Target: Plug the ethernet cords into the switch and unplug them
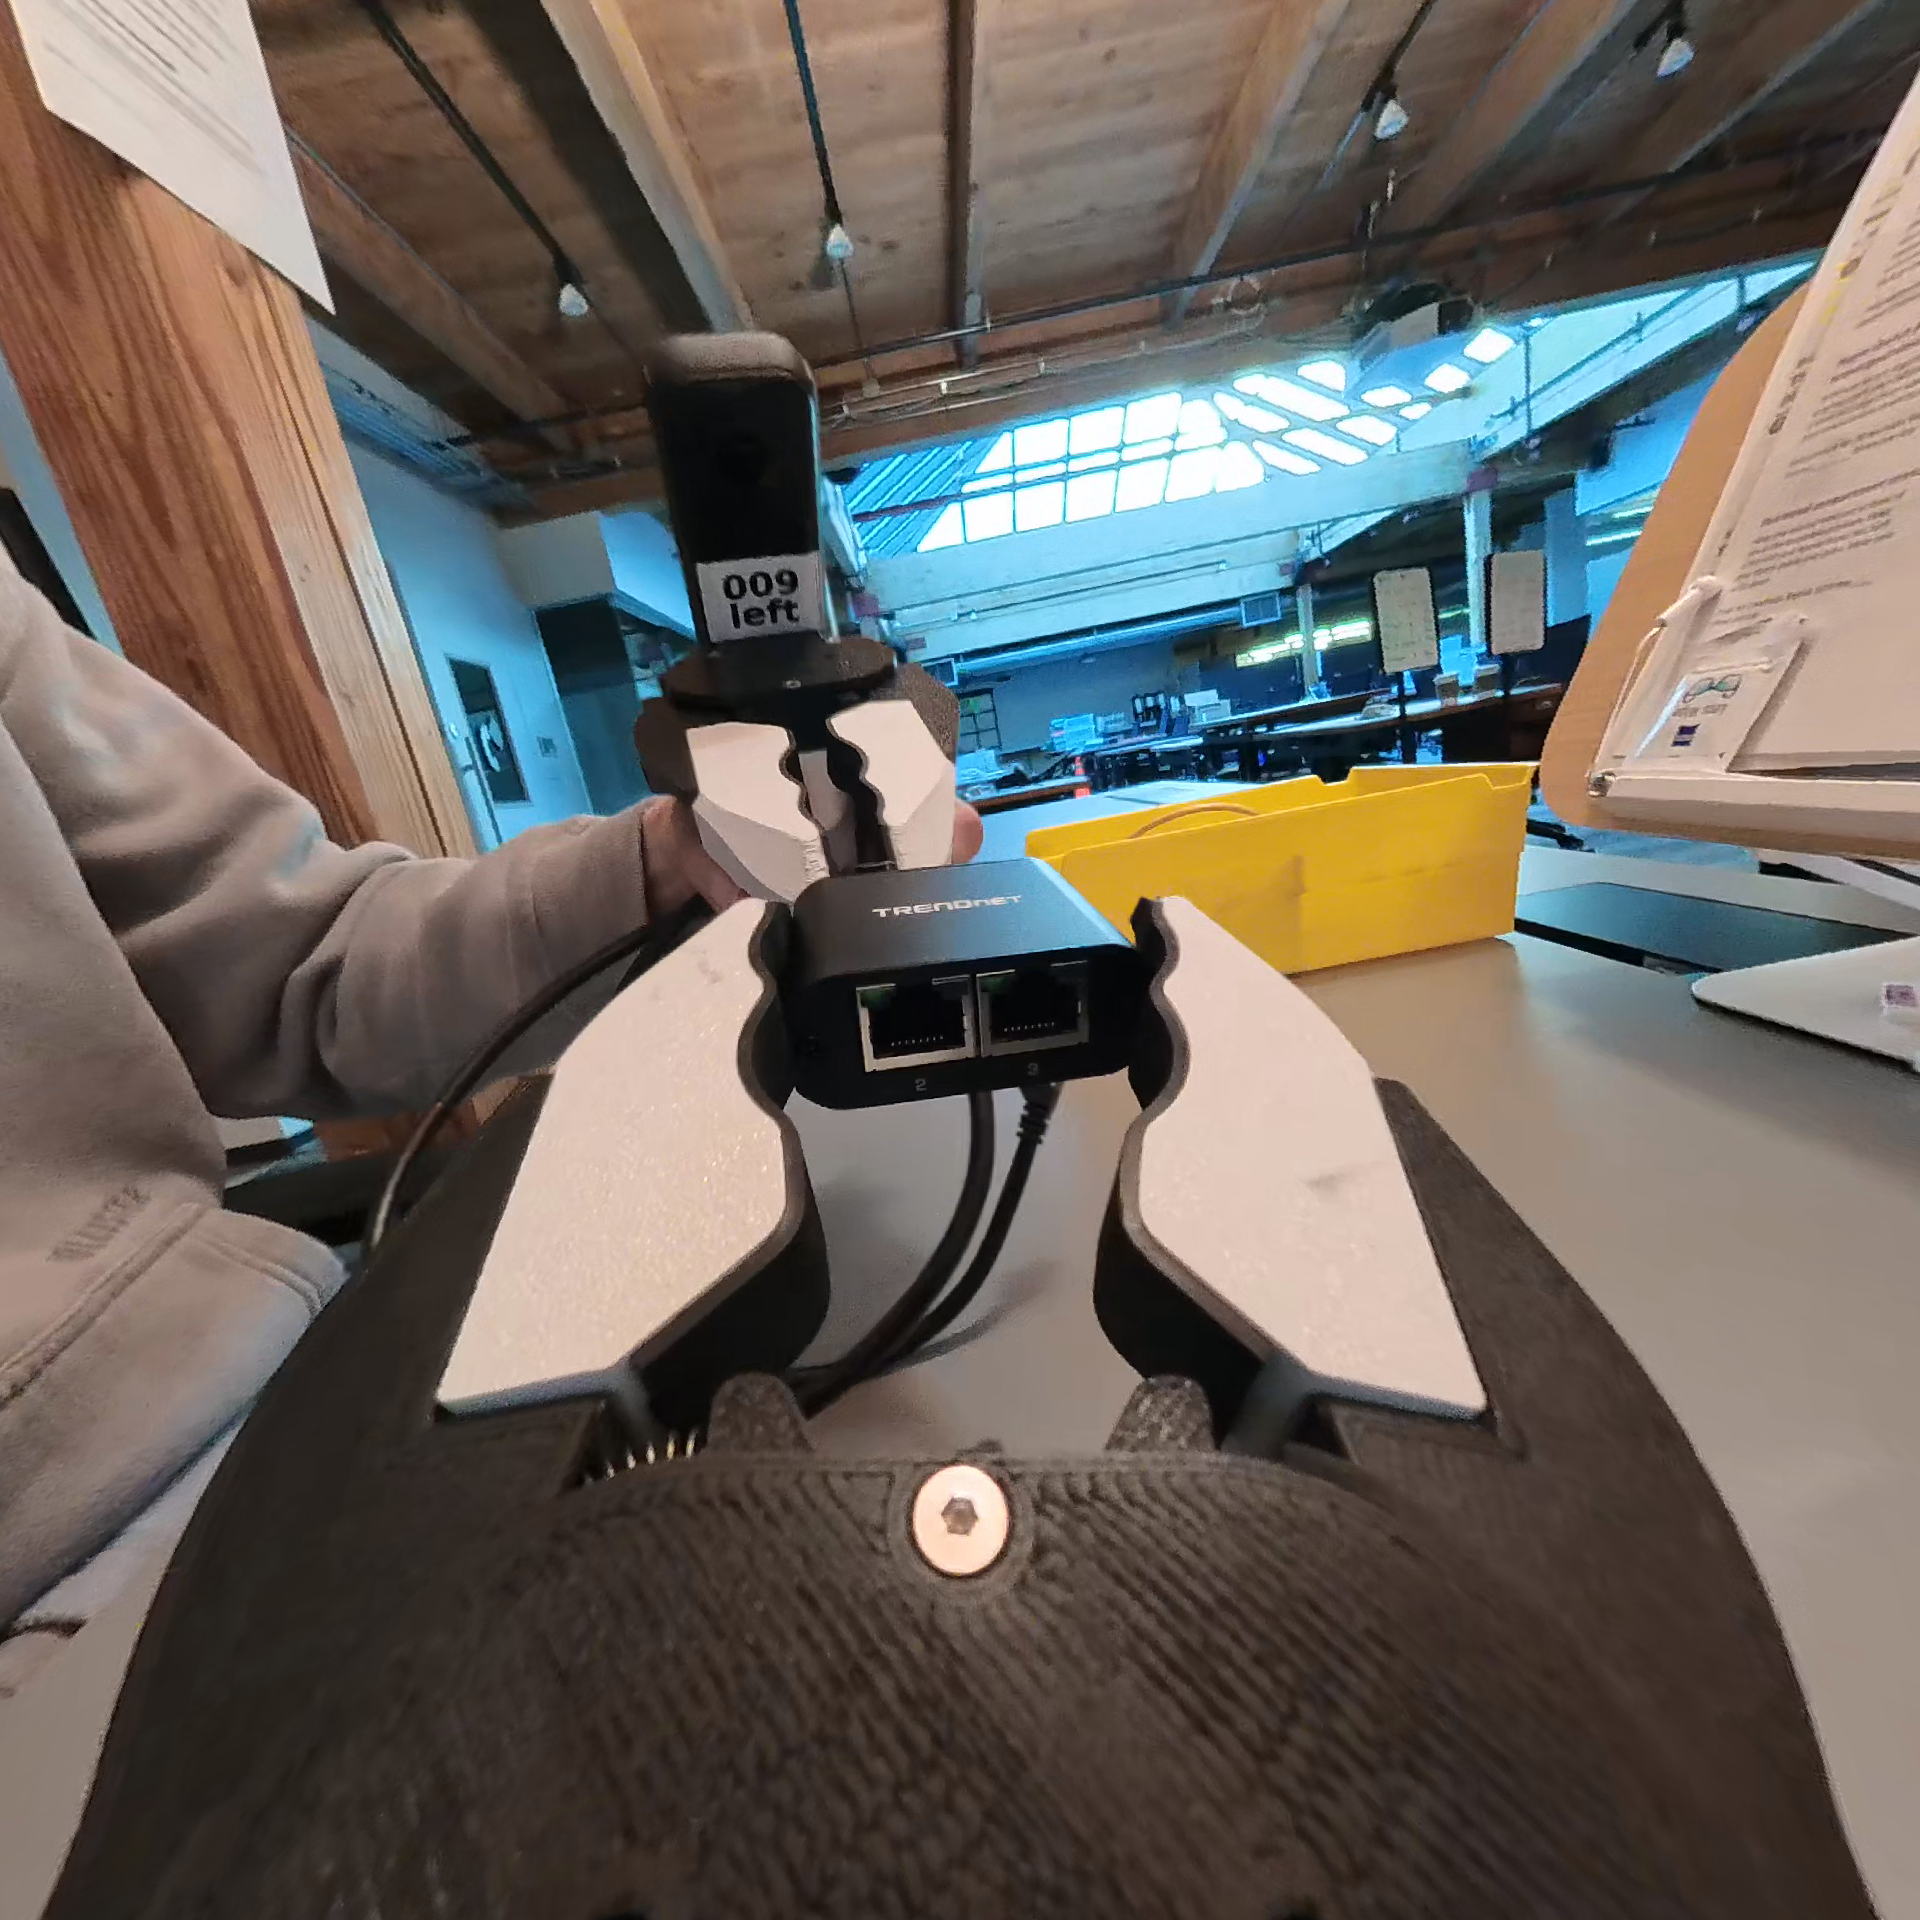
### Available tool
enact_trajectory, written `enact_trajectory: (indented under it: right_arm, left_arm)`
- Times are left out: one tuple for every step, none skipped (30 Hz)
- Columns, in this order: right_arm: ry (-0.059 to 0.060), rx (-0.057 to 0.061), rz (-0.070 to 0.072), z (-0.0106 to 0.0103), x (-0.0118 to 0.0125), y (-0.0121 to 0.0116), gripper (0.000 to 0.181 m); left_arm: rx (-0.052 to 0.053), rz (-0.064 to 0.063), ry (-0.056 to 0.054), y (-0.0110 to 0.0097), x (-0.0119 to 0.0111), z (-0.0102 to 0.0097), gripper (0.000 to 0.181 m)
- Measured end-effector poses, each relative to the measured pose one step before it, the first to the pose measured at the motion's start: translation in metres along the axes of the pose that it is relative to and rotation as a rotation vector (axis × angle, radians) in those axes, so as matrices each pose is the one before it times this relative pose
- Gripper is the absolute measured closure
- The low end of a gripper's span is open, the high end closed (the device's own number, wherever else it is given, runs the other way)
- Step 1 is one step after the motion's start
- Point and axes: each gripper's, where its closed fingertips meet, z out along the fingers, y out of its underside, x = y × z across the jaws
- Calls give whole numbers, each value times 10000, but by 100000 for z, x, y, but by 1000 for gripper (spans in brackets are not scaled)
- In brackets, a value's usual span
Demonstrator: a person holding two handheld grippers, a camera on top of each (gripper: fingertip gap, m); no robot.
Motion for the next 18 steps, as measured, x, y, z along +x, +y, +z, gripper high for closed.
enact_trajectory:
  right_arm:
    - [50,167,25,-114,68,-188,117]
    - [49,71,27,-80,82,-86,117]
    - [5,-72,-52,-24,14,44,117]
    - [53,-182,-203,3,40,137,117]
    - [237,-181,-430,52,190,122,117]
    - [335,22,-468,95,327,-119,117]
    - [531,92,-345,134,629,-313,117]
    - [672,83,-400,-73,837,-342,118]
    - [787,169,-421,-376,1012,-499,118]
    - [945,233,-423,-594,1253,-663,118]
    - [1054,129,-544,-624,1405,-532,118]
    - [1020,84,-571,-554,1340,-372,118]
    - [596,88,-474,-354,788,-290,118]
    - [364,11,-353,-149,432,-180,118]
    - [254,3,-289,-18,184,-141,118]
    - [87,59,-190,70,-90,-155,118]
    - [-47,41,-98,111,-305,-92,118]
    - [-169,34,-52,134,-473,-38,118]
  left_arm:
    - [292,-228,122,-175,2,71,170]
    - [92,-84,57,27,22,42,170]
    - [-59,30,71,213,60,19,170]
    - [-133,-16,53,257,-105,-1,170]
    - [-53,64,-119,73,-413,7,169]
    - [101,116,-315,-115,-510,-25,168]
    - [204,42,-789,-373,-1027,-401,165]
    - [235,4,-1170,-533,-1490,-663,160]
    - [186,-114,-1371,-515,-1746,-936,155]
    - [47,-225,-1623,-426,-1984,-1198,151]
    - [44,-60,-1684,-481,-1991,-1350,152]
    - [309,218,-1162,-744,-1285,-1226,155]
    - [414,-4,-435,-894,-297,-1021,159]
    - [253,-575,292,-776,815,-785,160]
    - [53,-911,967,-502,1800,-464,160]
    - [-89,-1015,1210,-90,2112,-56,158]
    - [-167,-1209,1108,323,1771,335,155]
    - [-92,-1433,926,568,1154,686,149]
